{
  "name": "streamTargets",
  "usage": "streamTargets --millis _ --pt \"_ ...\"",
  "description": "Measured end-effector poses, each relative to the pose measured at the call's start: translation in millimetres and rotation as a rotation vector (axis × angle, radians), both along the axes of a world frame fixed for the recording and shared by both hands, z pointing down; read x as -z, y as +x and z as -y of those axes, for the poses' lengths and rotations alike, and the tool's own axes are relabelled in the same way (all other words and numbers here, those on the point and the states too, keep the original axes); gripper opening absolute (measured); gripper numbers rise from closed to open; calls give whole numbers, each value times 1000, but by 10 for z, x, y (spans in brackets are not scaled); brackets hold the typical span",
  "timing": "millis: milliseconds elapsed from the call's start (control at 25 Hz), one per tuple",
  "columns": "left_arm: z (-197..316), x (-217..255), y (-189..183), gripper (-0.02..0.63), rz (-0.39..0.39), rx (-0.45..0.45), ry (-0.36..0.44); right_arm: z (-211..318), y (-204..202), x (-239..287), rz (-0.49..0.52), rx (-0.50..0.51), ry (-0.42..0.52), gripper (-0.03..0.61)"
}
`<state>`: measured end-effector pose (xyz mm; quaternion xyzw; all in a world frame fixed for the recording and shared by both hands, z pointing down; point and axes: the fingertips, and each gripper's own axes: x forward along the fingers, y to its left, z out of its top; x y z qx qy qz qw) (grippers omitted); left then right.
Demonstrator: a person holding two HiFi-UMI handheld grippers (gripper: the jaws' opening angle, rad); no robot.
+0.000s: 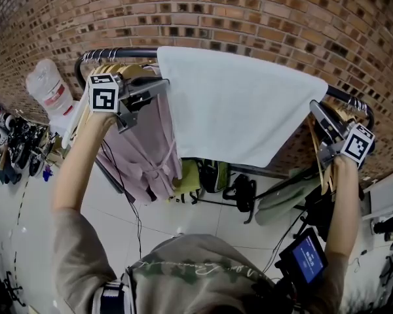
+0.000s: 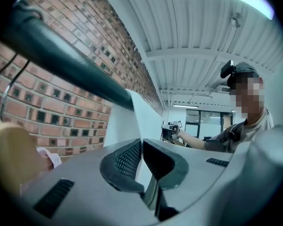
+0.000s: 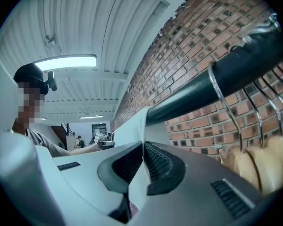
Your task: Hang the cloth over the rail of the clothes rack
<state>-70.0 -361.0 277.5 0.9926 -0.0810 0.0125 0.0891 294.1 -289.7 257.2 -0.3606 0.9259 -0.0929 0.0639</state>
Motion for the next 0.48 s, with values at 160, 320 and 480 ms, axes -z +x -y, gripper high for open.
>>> streamTargets --millis 160,320,480 --pt "-44 200 -51 20 -12 -13 30 -12 -23 59 -11 4 10 20" --pt "-30 403 -95 20 -86 7 12 -48 -60 189 -3 12 46 20" --pt "120 579 -206 20 -194 65 -43 -52 -59 249 2 24 50 20"
